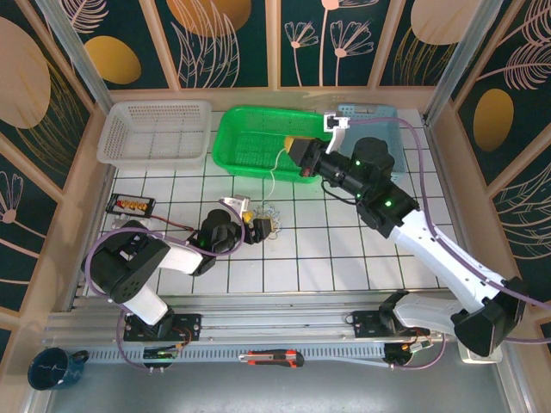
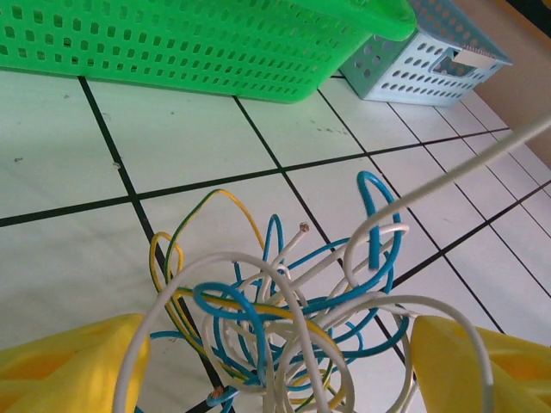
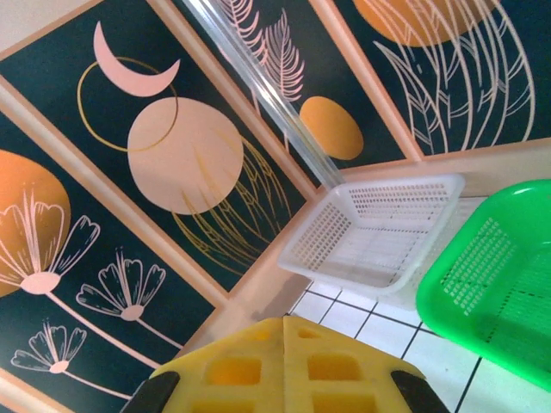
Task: Untangle the cables
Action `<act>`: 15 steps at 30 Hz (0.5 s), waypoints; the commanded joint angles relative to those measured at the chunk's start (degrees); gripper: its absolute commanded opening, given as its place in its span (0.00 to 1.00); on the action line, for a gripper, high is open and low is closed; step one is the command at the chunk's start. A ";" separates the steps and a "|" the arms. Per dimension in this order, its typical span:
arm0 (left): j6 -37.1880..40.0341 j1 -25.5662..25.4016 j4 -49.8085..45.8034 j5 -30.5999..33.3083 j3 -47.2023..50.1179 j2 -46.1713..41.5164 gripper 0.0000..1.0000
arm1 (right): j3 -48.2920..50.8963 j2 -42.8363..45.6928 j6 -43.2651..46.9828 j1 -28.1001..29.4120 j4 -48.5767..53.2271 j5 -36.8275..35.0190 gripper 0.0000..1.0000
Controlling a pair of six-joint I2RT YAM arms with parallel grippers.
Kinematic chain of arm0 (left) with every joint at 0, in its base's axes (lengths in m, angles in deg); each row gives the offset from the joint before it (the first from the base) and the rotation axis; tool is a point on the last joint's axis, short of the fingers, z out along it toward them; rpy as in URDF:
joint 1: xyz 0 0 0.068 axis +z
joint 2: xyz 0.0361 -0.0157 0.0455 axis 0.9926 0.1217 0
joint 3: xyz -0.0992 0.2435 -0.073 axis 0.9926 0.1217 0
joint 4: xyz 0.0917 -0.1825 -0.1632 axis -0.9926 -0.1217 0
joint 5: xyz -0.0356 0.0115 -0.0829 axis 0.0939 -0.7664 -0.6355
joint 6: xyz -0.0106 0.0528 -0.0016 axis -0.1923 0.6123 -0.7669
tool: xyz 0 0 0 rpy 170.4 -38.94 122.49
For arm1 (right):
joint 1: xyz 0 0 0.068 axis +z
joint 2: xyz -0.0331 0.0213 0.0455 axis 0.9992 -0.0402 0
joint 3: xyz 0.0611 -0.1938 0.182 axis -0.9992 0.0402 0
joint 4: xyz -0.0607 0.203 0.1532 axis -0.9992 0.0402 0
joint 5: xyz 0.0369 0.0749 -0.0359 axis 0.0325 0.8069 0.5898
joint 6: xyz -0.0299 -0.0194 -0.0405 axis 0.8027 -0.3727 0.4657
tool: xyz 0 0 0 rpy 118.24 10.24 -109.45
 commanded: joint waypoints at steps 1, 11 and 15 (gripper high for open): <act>-0.64 -0.34 2.69 -1.24 0.71 0.24 0.79 | -2.71 1.50 -0.44 -1.65 -3.56 1.55 0.00; -0.64 -0.32 1.92 -0.94 2.71 -3.24 0.91 | -4.22 0.14 -0.78 -1.95 -3.74 5.09 0.00; 0.03 -0.35 0.06 -0.61 3.55 -7.62 0.95 | -3.48 -0.20 -1.14 -1.93 -4.04 6.02 0.00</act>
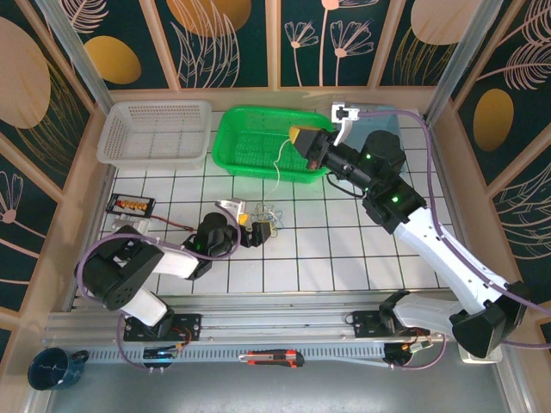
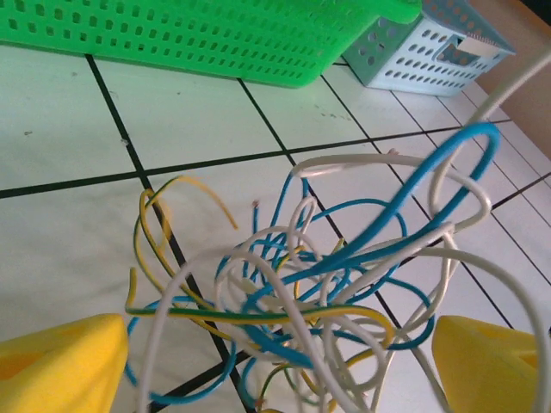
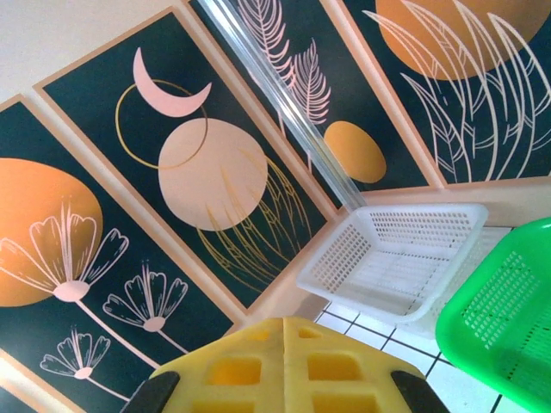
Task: Untangle the cables
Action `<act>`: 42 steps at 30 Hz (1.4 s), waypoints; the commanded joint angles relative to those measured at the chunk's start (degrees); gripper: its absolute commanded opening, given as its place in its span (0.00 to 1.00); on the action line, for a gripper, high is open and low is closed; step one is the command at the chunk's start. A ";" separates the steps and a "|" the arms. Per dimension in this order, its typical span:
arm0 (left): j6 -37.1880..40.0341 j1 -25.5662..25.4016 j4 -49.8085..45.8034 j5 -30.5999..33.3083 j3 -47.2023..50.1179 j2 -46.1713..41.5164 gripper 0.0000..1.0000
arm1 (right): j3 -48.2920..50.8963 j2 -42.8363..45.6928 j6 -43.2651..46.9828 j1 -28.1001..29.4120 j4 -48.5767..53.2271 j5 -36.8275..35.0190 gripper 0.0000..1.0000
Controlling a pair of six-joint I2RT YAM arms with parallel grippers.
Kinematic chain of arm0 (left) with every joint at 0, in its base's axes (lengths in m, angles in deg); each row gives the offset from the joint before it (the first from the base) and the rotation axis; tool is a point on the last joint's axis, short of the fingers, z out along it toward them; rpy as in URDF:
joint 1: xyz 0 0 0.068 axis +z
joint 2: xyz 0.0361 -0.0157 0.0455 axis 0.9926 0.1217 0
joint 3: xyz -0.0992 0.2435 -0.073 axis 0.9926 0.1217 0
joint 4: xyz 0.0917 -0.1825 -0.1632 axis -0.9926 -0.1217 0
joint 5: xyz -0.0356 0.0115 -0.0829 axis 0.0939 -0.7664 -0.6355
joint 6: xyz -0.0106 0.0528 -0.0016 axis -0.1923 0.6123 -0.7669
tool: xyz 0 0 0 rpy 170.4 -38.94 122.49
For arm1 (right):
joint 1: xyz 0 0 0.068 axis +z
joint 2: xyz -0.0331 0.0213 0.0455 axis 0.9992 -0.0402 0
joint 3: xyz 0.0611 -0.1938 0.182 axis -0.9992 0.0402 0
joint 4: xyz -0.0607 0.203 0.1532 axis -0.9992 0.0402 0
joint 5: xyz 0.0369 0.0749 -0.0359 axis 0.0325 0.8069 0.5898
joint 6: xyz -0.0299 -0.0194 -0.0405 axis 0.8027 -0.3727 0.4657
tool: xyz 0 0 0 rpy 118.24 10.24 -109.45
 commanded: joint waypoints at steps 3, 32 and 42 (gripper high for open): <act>1.40 -0.31 -1.92 0.33 0.79 -6.81 0.97 | -0.43 -0.15 -0.96 -0.13 -2.92 2.57 0.00; 4.83 -1.24 -3.42 -6.86 -8.75 -2.92 0.98 | -1.58 -3.01 -0.08 4.00 -1.87 2.82 0.00; 4.70 -1.17 -5.33 -3.80 -1.61 -11.27 0.99 | -1.84 -2.94 0.57 4.00 -1.94 2.57 0.00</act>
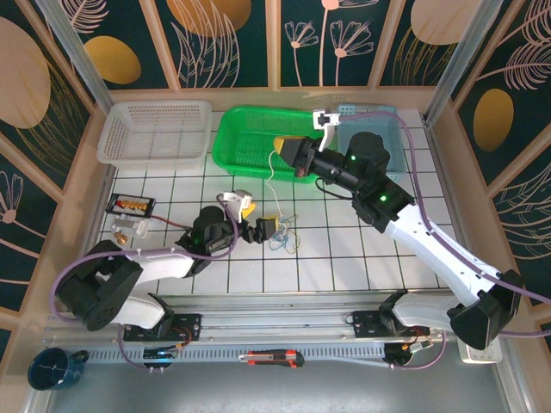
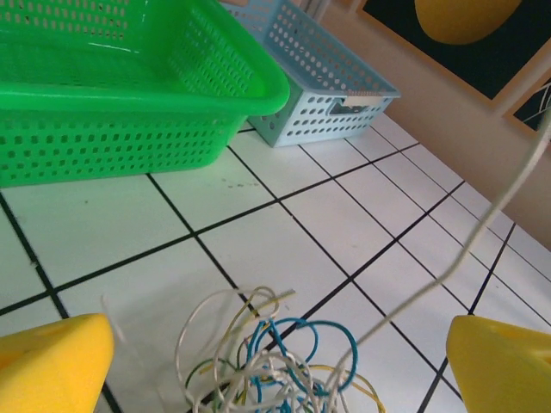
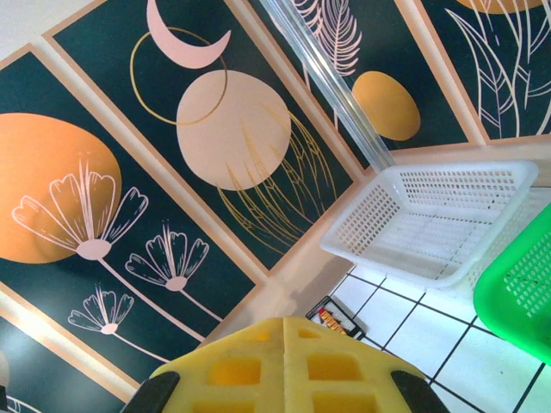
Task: Untangle the cables
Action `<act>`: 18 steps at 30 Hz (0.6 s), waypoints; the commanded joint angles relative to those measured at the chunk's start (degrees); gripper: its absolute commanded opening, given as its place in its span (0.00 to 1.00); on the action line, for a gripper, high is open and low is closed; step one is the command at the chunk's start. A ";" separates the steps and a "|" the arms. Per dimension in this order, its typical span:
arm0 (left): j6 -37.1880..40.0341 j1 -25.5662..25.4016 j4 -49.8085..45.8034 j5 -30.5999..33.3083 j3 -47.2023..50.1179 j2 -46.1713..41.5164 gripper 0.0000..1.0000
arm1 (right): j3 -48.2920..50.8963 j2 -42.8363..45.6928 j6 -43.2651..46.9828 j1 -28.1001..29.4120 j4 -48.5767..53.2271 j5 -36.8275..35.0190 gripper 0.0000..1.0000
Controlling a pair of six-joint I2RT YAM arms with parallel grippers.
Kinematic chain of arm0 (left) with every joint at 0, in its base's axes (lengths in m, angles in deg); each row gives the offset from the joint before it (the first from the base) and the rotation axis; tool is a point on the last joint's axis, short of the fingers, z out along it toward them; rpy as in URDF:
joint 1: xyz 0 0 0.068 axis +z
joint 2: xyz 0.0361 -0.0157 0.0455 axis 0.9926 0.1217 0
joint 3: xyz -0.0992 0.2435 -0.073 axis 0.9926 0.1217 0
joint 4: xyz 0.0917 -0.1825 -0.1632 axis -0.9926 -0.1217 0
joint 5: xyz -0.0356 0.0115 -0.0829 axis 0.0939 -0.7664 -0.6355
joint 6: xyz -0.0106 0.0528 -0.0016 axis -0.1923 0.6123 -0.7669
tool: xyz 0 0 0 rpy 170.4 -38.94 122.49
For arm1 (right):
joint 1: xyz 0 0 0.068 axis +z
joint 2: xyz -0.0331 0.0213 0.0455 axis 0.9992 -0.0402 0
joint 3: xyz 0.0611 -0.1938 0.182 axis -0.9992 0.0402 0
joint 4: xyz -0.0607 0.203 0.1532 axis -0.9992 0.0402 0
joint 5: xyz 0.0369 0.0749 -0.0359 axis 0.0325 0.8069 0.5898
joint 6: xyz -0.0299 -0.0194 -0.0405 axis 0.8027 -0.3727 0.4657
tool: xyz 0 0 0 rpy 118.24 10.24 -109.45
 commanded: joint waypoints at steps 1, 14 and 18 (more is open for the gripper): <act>-0.31 -0.25 0.05 0.72 1.48 -2.57 0.99 | -1.84 -0.07 0.67 0.33 -2.03 0.23 0.00; -0.22 -1.31 0.67 -4.18 -4.93 2.29 0.99 | -1.93 -1.58 -0.11 0.63 -2.65 1.92 0.00; 0.03 -1.49 1.23 -4.80 -8.12 5.45 0.99 | -2.17 -1.56 -0.34 0.95 -2.64 1.92 0.00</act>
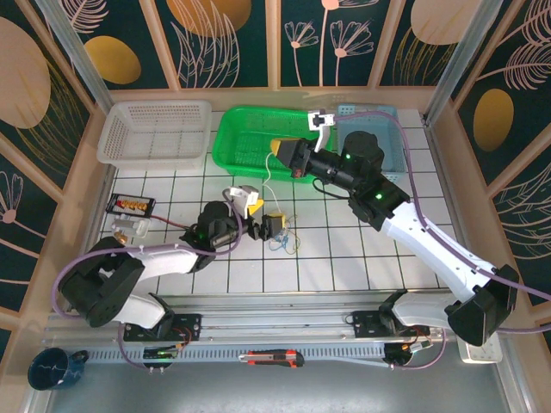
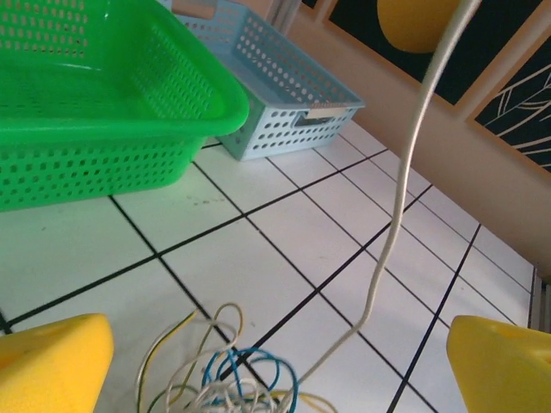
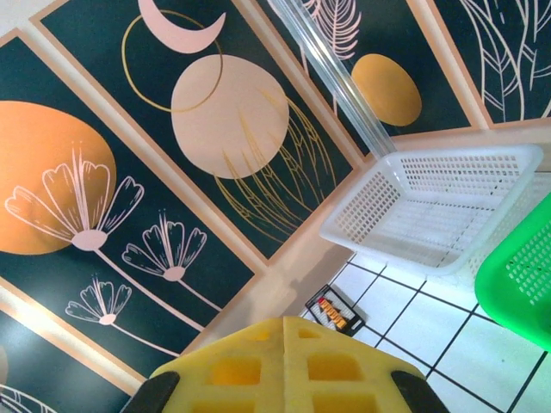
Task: Untangle the cables
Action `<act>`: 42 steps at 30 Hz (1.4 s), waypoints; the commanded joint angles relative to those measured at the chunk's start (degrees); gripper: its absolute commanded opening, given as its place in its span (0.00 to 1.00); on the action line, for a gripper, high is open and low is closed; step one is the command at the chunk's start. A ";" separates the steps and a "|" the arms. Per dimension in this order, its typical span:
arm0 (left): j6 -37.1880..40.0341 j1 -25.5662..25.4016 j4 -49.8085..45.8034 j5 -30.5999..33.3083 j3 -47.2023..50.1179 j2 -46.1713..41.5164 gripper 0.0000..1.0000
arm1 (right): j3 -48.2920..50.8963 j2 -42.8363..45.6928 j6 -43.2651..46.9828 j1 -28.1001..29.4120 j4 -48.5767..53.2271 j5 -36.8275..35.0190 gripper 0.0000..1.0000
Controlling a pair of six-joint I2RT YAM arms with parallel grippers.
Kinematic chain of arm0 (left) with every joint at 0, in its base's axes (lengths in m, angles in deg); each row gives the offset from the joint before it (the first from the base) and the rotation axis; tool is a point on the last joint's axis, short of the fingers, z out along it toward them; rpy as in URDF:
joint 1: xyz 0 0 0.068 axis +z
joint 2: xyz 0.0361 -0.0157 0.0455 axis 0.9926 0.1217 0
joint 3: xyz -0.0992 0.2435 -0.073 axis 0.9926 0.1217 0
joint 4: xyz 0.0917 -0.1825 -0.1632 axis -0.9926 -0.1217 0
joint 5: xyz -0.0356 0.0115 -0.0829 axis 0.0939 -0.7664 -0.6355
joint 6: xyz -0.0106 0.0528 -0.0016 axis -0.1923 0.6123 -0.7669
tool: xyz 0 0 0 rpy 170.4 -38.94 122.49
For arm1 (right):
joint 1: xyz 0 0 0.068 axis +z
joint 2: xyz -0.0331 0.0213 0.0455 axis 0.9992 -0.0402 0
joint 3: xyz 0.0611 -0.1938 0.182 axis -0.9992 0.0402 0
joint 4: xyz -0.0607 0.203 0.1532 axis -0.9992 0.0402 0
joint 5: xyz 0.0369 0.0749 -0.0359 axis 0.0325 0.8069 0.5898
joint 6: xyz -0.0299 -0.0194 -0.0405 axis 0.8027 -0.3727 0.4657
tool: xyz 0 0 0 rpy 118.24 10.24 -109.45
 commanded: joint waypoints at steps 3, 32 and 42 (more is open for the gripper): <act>0.03 -0.43 2.68 -2.07 -4.53 4.71 0.92 | -2.61 0.03 -0.46 1.07 -2.42 0.94 0.00; -0.08 -0.40 8.31 -1.08 2.30 12.28 0.52 | -19.76 1.06 -0.81 -13.87 -7.16 0.68 0.00; -5.58 -0.44 4.24 -2.04 1.30 3.66 0.89 | -20.85 -5.85 -2.61 -19.45 -15.46 1.58 0.00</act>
